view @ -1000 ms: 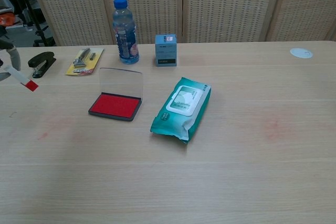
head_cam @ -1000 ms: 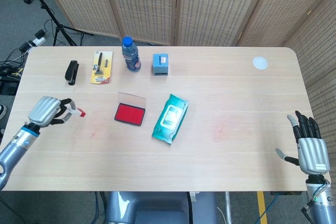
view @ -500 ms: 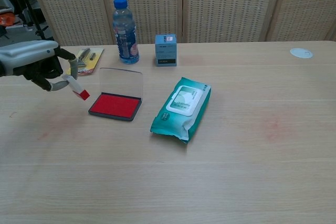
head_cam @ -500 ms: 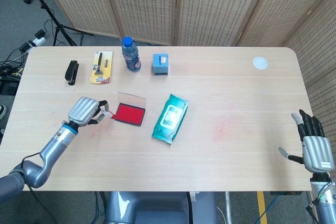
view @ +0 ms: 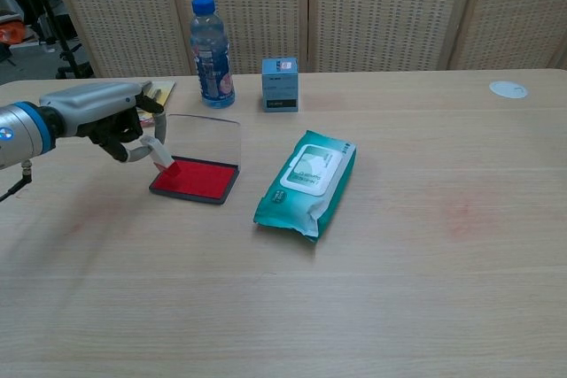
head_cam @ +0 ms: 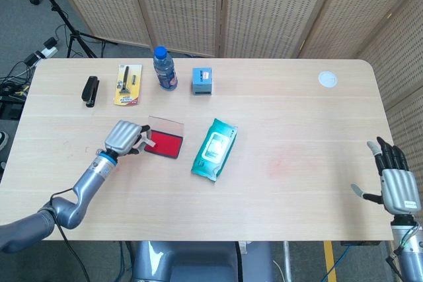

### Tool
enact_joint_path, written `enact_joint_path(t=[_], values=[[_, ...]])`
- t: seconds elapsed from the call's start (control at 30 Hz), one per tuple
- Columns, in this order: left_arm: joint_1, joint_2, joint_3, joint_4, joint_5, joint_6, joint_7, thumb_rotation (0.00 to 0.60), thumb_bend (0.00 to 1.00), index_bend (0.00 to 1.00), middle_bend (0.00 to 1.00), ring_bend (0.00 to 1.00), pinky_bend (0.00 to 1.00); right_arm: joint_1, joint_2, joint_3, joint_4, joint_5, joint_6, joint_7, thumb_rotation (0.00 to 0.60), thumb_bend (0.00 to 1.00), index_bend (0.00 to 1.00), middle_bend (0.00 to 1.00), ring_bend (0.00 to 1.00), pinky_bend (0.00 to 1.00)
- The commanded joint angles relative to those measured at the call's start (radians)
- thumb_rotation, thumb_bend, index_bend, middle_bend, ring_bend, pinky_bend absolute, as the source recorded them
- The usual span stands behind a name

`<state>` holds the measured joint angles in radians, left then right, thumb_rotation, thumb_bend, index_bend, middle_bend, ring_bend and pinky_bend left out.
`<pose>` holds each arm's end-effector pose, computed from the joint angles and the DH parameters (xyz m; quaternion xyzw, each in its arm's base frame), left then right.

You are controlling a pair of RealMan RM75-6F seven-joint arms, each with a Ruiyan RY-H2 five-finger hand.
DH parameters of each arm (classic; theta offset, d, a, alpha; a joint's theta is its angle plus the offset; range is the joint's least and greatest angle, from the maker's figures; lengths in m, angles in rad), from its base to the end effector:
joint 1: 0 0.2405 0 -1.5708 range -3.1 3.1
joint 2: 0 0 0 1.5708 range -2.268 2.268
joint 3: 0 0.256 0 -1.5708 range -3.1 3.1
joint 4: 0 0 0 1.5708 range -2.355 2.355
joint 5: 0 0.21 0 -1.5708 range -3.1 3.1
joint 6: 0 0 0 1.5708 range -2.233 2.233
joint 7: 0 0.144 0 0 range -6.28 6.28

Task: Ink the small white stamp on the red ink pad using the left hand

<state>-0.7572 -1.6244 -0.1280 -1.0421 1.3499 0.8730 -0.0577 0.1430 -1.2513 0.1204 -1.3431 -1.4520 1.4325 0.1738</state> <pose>-0.2074 0.3867 -0.0154 -0.7497 -0.3684 -0.3558 0.4192 -0.3436 -0.2182 0.1511 0.5649 -0.3908 0.4181 0.5944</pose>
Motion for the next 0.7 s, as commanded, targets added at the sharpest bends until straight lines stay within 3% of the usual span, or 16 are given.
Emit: enact_joint_path(t=[0.03, 0.7], values=[[-0.005, -0.009, -0.007, -0.003, -0.006, 0.003, 0.010, 0.600, 0.47, 0.60, 1.00, 1.00, 1.00, 0.001, 0.001, 0.001, 0.003, 0.002, -0.003, 0.005, 0.600, 0.04, 0.00, 0.00, 0.00, 0.00], [-0.050, -0.071, -0.033, 0.044, -0.063, -0.065, 0.083, 0.600, 0.49, 0.60, 1.00, 1.00, 1.00, 0.005, 0.004, 0.004, 0.011, 0.013, -0.016, 0.027, 0.600, 0.04, 0.00, 0.00, 0.00, 0.00]])
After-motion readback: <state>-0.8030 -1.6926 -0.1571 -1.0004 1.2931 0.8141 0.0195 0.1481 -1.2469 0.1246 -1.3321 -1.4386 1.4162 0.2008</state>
